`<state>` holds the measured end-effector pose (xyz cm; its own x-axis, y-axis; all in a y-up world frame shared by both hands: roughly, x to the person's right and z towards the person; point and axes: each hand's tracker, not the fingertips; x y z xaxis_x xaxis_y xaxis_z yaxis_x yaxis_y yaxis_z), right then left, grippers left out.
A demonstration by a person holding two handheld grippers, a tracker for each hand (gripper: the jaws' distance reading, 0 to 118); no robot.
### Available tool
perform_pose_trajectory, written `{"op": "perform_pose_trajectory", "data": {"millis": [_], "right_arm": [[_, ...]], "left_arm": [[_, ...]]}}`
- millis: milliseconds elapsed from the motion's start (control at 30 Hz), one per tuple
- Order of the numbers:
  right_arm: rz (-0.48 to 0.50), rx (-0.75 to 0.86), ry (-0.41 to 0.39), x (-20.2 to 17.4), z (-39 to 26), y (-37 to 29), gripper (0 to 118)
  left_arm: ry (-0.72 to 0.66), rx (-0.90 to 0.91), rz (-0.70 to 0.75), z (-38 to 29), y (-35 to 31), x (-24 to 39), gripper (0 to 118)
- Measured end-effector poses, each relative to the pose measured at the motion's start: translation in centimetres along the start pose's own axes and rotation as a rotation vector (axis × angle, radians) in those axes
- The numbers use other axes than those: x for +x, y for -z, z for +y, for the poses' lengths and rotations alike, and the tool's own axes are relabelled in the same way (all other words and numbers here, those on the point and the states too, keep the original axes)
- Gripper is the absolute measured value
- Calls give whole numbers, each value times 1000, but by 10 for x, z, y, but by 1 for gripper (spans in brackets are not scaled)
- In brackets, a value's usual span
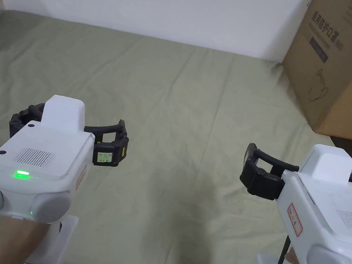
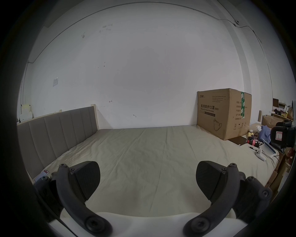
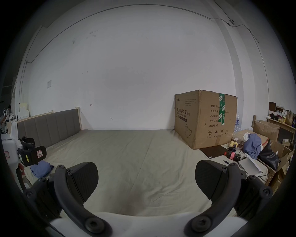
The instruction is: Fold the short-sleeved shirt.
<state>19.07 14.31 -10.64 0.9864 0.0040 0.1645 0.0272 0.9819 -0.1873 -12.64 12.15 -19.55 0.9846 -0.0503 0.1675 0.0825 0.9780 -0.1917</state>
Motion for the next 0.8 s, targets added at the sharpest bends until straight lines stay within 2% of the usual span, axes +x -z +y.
{"op": "perform_pose_trajectory", "data": {"millis": [800], "right_arm": [[7,11,-8,1,3,-2,118]], "left_arm": [[0,3,0,2,-1,1,118]]}}
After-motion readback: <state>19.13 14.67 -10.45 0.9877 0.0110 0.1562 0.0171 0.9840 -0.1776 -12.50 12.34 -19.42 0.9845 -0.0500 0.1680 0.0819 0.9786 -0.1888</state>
